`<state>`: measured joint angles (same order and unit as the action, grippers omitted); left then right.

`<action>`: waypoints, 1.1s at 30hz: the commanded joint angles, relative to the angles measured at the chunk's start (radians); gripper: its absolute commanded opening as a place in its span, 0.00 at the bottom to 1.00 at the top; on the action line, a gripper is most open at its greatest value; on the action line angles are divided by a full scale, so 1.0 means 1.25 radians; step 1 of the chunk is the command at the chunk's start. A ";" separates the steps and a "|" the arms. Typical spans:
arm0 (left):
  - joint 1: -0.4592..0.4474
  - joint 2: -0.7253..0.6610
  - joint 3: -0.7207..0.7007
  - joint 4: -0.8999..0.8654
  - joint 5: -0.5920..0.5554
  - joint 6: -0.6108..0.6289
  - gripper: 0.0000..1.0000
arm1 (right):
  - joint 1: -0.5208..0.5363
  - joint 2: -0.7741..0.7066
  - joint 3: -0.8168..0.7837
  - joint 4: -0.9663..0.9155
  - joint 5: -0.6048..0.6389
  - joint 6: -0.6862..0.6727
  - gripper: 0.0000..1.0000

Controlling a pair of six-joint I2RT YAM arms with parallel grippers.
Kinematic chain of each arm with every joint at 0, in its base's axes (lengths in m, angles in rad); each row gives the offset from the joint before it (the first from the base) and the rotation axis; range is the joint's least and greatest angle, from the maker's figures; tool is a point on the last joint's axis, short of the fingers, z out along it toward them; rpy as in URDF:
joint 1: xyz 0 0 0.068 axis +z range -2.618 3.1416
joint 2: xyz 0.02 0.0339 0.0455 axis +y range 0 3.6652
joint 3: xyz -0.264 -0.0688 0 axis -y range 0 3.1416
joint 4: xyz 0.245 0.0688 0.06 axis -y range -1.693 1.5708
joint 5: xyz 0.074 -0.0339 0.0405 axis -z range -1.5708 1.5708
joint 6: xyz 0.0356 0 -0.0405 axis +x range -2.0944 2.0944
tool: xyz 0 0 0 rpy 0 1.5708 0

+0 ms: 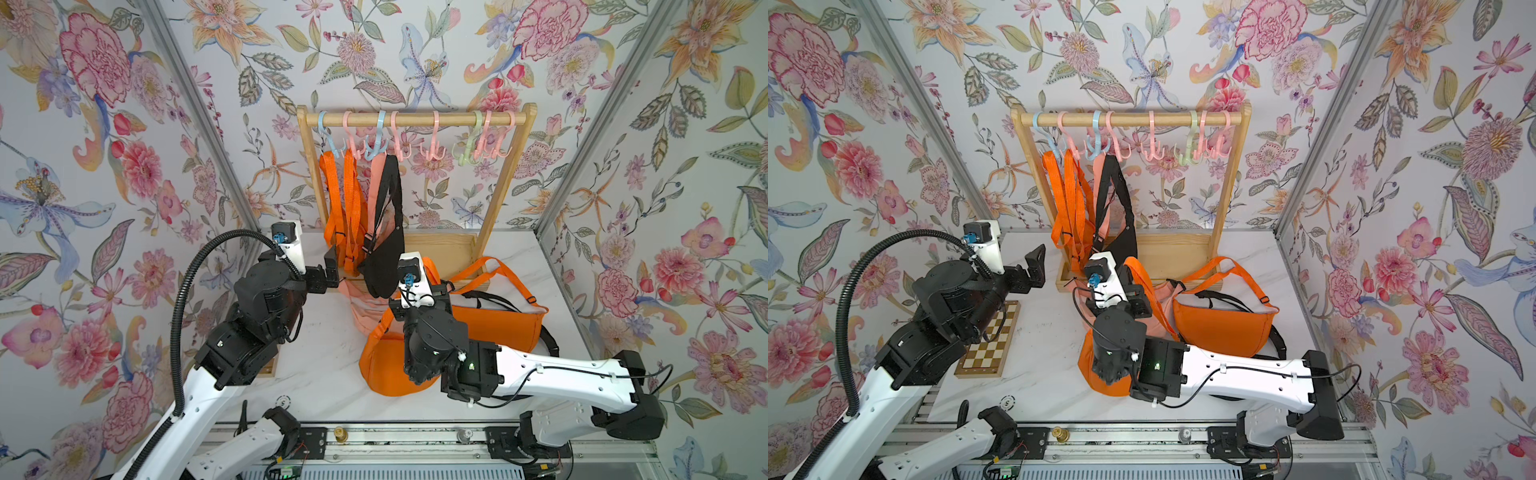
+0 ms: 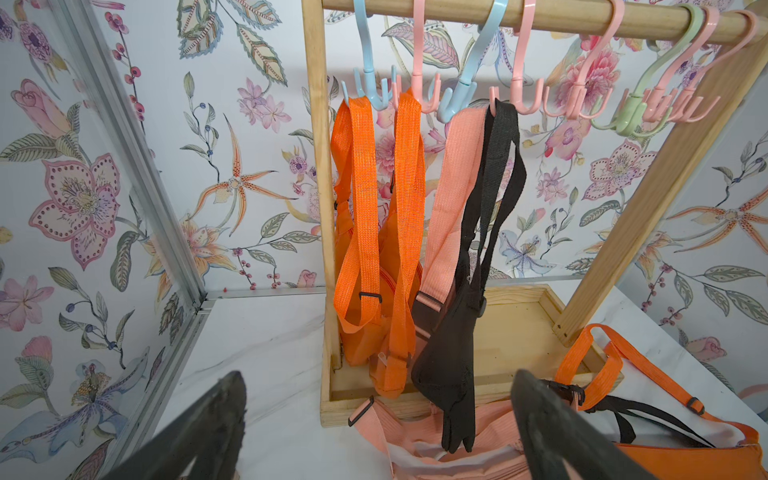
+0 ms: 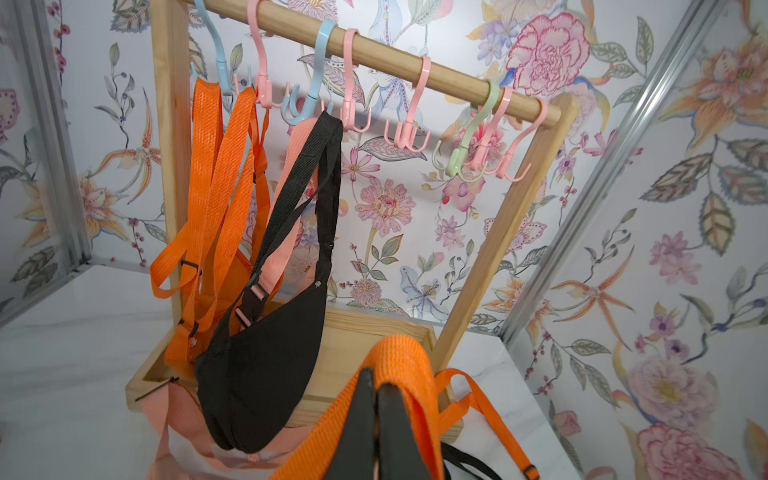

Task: Take the bag off the hook
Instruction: Place the bag inside the bag, then pick up the bag from the hook.

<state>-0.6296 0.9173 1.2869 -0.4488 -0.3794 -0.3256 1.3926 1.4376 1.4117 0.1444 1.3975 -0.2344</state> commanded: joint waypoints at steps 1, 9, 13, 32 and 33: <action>-0.006 0.029 0.003 -0.010 -0.017 0.010 1.00 | -0.098 -0.014 0.036 -0.384 -0.251 0.463 0.00; -0.006 0.089 -0.018 -0.014 0.058 0.011 1.00 | -0.238 0.020 -0.060 -0.399 -0.581 0.574 0.00; -0.004 0.132 -0.051 -0.046 0.080 0.011 1.00 | -0.265 -0.001 -0.115 -0.395 -0.639 0.600 0.00; 0.124 0.221 -0.093 0.014 0.187 0.006 1.00 | -0.381 -0.038 -0.203 -0.390 -0.770 0.635 0.57; 0.129 0.233 -0.085 0.015 0.192 0.009 1.00 | -0.393 -0.046 -0.191 -0.392 -0.771 0.623 0.59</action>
<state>-0.4885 1.1786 1.1736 -0.4450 -0.1669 -0.3252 0.9348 1.4254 1.1324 -0.3267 0.4408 0.5545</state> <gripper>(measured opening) 0.997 0.578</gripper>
